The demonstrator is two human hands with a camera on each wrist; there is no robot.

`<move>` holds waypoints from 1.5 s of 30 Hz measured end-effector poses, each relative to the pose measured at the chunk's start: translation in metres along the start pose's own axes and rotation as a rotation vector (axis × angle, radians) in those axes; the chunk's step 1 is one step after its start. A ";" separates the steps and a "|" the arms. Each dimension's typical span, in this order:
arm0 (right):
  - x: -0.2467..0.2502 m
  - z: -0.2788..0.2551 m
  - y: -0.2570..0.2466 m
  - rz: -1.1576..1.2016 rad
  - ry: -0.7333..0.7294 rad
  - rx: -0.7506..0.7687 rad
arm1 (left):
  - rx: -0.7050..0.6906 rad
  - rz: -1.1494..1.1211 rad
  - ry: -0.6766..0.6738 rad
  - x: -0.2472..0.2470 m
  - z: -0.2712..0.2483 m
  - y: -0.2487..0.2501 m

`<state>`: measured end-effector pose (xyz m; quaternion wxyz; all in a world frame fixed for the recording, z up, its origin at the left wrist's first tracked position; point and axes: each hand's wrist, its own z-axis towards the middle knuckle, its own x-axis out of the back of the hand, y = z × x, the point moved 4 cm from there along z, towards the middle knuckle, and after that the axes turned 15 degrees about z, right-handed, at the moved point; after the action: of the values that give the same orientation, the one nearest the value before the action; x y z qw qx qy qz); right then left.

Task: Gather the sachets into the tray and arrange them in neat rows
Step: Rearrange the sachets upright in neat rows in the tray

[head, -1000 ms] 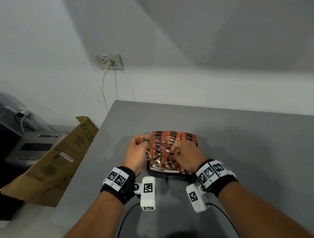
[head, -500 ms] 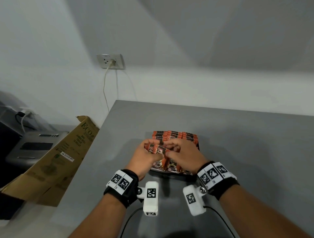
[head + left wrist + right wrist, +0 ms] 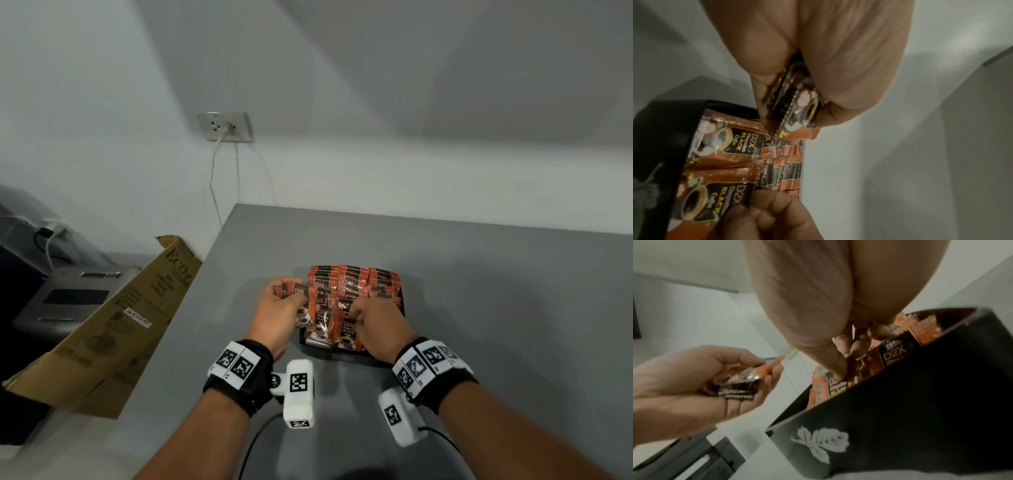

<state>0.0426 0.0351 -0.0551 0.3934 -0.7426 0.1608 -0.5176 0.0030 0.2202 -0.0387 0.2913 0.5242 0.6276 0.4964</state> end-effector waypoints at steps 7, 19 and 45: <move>0.006 -0.002 -0.013 0.108 0.107 0.111 | -0.063 0.132 -0.054 -0.006 -0.004 -0.012; 0.001 0.025 -0.034 0.264 0.074 0.148 | 0.049 -0.082 0.198 0.017 -0.002 -0.006; 0.000 0.016 -0.056 0.468 -0.035 0.164 | -0.083 0.145 -0.038 0.005 -0.009 -0.015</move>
<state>0.0472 0.0773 -0.0156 0.5639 -0.6598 0.2790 -0.4109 -0.0120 0.2226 -0.0482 0.2879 0.5652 0.5611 0.5318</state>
